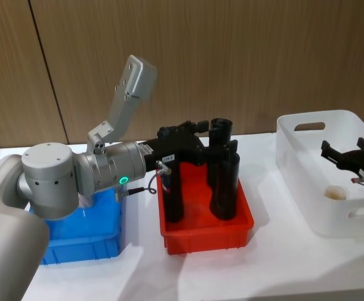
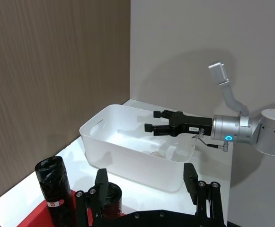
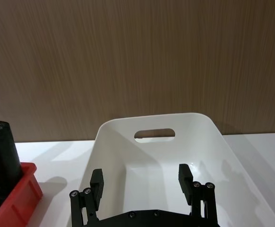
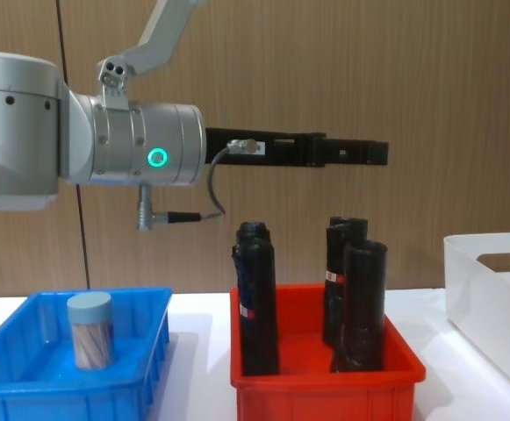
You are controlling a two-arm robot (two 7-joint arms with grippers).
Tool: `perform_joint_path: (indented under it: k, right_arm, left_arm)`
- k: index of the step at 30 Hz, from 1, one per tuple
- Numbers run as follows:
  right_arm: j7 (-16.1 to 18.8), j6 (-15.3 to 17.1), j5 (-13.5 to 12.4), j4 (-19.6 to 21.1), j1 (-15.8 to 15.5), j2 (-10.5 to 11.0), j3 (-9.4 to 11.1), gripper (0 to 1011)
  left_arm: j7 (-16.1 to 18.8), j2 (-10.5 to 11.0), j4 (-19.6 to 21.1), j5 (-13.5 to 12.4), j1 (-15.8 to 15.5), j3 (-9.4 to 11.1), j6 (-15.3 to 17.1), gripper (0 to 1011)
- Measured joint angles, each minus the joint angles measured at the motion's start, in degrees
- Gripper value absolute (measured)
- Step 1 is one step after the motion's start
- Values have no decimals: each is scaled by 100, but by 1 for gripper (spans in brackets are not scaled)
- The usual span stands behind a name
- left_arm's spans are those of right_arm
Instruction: Pick the cotton swabs from the blue box and place them into the white box.
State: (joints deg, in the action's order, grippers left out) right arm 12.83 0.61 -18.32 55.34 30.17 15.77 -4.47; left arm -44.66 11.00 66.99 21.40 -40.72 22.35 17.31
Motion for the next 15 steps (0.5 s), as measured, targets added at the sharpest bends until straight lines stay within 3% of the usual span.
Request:
perform_joint_path:
  k: [9, 15]
  right_arm:
    - [-200, -5, -95, 851, -488, 55, 56, 1002]
    - [-231, -2, -118, 976, -564, 62, 65, 1001]
  left_arm:
    - [0, 0, 0, 0, 0, 0, 0, 1004]
    - [4, 3, 2, -1, 4, 0, -4, 1004]
